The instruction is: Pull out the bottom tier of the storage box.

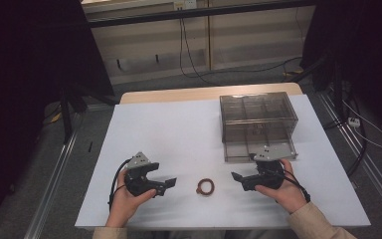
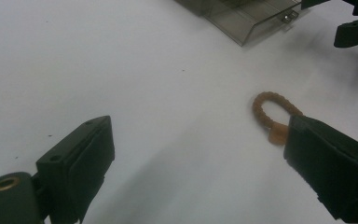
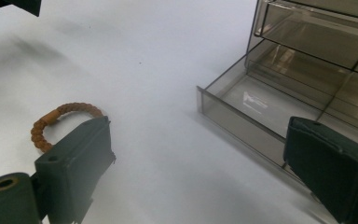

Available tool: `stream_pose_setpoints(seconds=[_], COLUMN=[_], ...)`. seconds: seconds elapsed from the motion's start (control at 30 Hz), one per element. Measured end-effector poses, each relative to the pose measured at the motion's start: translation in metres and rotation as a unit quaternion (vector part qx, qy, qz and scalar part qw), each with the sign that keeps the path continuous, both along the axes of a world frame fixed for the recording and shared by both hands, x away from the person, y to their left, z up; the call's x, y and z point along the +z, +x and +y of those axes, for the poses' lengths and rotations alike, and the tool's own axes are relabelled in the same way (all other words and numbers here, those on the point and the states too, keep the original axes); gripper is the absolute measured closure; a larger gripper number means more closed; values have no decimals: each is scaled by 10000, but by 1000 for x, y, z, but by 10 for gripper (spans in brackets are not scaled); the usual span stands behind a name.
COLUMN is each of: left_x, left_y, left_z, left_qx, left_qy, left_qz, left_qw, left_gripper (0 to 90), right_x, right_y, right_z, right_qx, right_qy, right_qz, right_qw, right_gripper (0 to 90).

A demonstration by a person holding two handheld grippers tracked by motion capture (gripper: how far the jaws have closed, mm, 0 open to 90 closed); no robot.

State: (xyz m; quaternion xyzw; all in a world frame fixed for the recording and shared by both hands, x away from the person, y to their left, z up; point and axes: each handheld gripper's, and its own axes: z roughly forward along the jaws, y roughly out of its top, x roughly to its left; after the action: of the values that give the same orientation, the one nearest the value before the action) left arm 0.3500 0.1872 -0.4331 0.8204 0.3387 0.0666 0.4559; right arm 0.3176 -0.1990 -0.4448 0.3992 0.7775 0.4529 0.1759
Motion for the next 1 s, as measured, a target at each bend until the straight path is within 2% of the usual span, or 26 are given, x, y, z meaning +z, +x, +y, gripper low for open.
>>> stream_pose_setpoints(seconds=[0.2, 0.3, 0.47, 0.6, 0.7, 1.0], left_x=[0, -1, -1, -2, -2, -3], left_y=[2, 3, 4, 5, 5, 3], left_z=[9, 12, 15, 17, 18, 19], left_qx=[146, 234, 253, 291, 293, 315], left_qy=[-10, -48, 46, 23, 75, 116], left_qz=[-64, -103, -96, -78, -82, -100], left_qw=[9999, 9997, 9996, 9995, 9995, 9994], left_gripper=[78, 77, 75, 72, 71, 71], right_x=[-1, -2, -1, -2, -5, -2], right_y=[2, 3, 4, 5, 7, 8], right_z=[6, 7, 13, 17, 20, 32], right_qx=[51, 57, 123, 176, 254, 459], right_qy=[-27, 42, 66, 123, 128, 22], right_qz=[15, 41, 112, 164, 260, 192], right_qw=[10000, 10000, 9998, 9996, 9993, 9988], right_gripper=[105, 134, 166, 189, 241, 376])
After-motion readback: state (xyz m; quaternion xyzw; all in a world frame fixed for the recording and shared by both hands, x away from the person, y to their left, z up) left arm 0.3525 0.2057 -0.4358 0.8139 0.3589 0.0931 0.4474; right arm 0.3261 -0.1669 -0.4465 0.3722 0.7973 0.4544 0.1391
